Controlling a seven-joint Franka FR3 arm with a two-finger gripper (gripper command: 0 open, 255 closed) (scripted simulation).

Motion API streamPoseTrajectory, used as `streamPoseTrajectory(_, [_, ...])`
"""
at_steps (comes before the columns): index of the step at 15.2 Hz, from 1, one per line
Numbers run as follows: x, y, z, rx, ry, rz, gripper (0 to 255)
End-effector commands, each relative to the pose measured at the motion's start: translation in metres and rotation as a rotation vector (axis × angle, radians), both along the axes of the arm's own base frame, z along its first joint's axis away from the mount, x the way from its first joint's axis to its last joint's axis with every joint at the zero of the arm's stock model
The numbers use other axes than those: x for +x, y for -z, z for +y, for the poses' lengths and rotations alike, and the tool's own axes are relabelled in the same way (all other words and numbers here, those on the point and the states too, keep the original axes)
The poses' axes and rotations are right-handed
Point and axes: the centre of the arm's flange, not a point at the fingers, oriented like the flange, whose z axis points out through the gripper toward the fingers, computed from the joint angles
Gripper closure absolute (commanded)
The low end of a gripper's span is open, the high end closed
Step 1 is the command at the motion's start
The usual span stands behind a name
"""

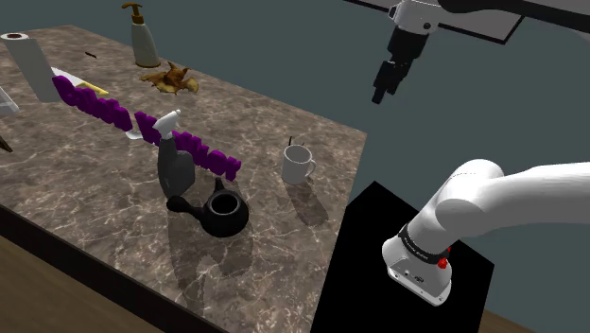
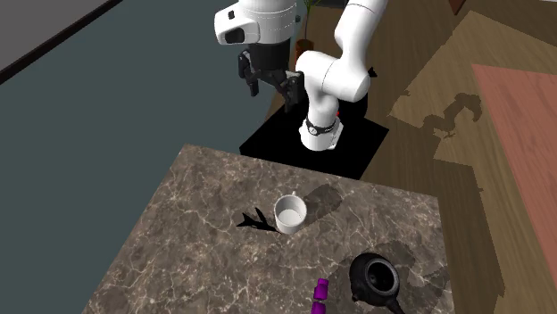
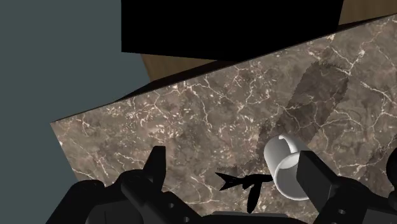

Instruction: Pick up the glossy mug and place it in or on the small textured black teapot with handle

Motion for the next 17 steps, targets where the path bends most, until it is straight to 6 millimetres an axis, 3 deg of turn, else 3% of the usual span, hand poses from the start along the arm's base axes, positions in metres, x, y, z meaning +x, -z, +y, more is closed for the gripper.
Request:
streamPoseTrajectory(1, [0.0, 0.0, 0.0, 0.0, 0.0, 0.0, 0])
streamPoseTrajectory(17, [0.084, 0.141, 0.138, -0.023, 0.0, 0.009, 0])
